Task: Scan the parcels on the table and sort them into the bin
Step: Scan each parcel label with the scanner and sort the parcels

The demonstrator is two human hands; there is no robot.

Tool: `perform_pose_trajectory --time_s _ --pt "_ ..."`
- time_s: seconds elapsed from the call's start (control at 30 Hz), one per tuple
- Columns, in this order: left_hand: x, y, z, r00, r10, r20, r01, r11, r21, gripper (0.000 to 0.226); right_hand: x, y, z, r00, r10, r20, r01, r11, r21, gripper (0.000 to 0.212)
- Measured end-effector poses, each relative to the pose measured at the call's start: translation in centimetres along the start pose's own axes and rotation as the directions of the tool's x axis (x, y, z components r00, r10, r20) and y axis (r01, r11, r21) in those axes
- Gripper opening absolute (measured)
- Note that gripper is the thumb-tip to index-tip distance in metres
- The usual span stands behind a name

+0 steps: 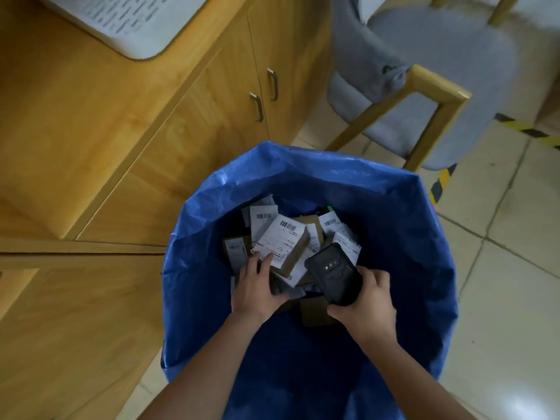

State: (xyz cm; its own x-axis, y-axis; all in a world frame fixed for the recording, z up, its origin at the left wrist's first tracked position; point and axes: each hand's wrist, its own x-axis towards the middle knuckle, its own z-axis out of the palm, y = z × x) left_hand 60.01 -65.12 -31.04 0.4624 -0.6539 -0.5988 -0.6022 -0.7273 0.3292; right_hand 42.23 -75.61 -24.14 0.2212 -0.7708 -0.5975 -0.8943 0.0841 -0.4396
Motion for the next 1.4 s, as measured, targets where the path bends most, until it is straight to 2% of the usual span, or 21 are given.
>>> perform_pose_trajectory --time_s 0.13,0.37,0.63,0.8,0.93,1.03,1.27,1.33,1.4 --pt "-2.2 1.7 -2.2 0.999 0.049 -0.022 -0.048 0.998 0.029 0.074 -2.8 -0.5 -3.2 0.999 -0.008 -0.041 0.009 1.0 0.03 0.084" --pt "-8.0 6.8 -6.6 0.981 0.187 -0.042 -0.184 0.981 0.062 0.064 -9.4 0.3 -9.4 0.985 -0.022 -0.169 0.041 0.993 0.107 0.089" --pt "-18.7 15.3 -8.5 0.917 0.393 -0.068 -0.387 0.918 0.088 0.053 -19.9 7.1 -17.2 0.933 0.002 -0.359 0.109 0.951 0.289 0.09" --pt "-25.8 22.1 -7.7 0.855 0.517 -0.046 -0.51 0.853 0.109 0.057 -27.6 13.1 -21.8 0.89 0.085 -0.447 0.069 0.946 0.317 0.085" --pt "-31.5 28.0 -6.0 0.744 0.668 -0.001 -0.656 0.73 0.193 0.059 -34.4 19.2 -25.3 0.848 0.175 -0.5 0.015 0.936 0.353 0.088" --pt "-35.4 32.6 -3.4 0.649 0.76 0.021 -0.747 0.633 0.204 0.061 -39.4 24.0 -27.7 0.788 0.258 -0.56 -0.031 0.924 0.382 0.083" --pt "-44.1 45.9 5.5 0.36 0.891 0.276 -0.923 0.296 0.247 0.047 -50.4 35.5 -31.4 0.547 0.542 -0.638 -0.155 0.815 0.559 0.076" --pt "-46.8 49.9 8.7 0.281 0.898 0.337 -0.95 0.21 0.232 0.047 -53.2 38.7 -32.2 0.461 0.612 -0.643 -0.209 0.779 0.592 0.075" --pt "-49.7 53.8 11.9 0.168 0.902 0.399 -0.976 0.094 0.199 0.047 -56.0 41.9 -32.9 0.365 0.681 -0.635 -0.247 0.728 0.64 0.076"
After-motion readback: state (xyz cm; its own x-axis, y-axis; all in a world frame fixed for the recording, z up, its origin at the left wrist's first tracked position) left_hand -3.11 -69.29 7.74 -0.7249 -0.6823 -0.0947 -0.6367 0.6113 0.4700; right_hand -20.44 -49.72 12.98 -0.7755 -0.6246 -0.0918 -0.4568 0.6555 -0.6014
